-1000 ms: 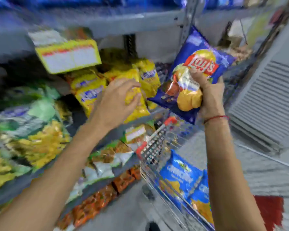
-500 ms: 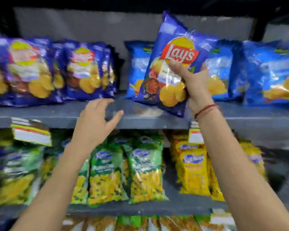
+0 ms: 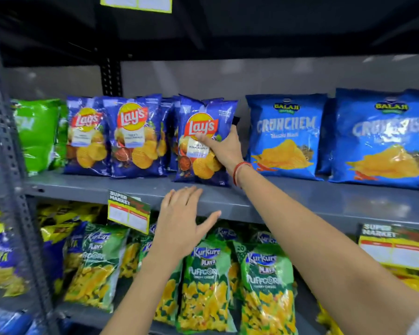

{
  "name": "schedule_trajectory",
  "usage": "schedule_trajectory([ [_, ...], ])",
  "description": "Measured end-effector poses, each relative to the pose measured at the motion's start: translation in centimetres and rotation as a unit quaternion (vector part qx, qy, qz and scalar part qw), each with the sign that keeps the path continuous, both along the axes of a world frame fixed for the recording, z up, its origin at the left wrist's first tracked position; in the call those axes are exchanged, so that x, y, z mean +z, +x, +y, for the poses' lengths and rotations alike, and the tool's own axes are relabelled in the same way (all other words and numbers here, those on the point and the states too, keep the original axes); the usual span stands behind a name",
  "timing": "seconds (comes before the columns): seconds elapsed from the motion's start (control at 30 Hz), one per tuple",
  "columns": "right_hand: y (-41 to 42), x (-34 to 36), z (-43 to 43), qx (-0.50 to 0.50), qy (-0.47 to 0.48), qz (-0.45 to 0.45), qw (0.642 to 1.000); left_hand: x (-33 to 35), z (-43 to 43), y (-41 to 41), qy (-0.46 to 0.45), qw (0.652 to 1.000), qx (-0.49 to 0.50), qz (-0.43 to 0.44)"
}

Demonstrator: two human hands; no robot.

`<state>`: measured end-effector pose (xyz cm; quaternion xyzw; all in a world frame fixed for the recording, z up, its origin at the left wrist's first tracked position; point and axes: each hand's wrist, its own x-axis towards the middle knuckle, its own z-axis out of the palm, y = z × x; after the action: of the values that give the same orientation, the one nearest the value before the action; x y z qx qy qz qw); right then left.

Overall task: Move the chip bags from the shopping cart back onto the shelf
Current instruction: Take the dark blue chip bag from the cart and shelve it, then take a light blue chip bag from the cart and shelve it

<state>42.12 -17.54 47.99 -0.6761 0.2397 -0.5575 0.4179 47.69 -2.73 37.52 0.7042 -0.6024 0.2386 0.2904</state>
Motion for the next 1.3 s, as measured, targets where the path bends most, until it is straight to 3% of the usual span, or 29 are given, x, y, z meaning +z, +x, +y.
schedule_trajectory([
  [0.23,0.2,-0.7,0.2,-0.072,-0.001,0.058,0.996,-0.4,-0.4,0.3,-0.021,1.0,-0.003,0.003],
  [0.47,-5.2,-0.7,1.7,-0.097,-0.014,0.034,0.995,-0.9,-0.4,-1.1,-0.086,0.995,-0.034,0.032],
  [0.63,-15.7,-3.9,4.3,-0.226,-0.165,-0.002,0.96,-2.1,-1.3,-8.1,-0.17,0.969,-0.154,0.09],
  [0.77,-25.9,-8.5,6.6,-0.353,-0.166,-0.015,0.921,-4.7,-2.7,-15.7,-0.154,0.943,-0.275,0.106],
  [1.0,-42.3,-21.3,11.7,-0.513,-0.015,0.046,0.857,-13.3,-4.9,-28.9,-0.007,0.879,-0.455,0.145],
  [1.17,-51.1,-33.9,16.4,-0.554,0.172,0.11,0.807,-22.2,-5.1,-37.4,0.169,0.817,-0.525,0.169],
  [1.3,-55.9,-43.8,20.3,-0.564,0.366,0.12,0.731,-29.4,-4.7,-42.7,0.339,0.767,-0.52,0.161],
])
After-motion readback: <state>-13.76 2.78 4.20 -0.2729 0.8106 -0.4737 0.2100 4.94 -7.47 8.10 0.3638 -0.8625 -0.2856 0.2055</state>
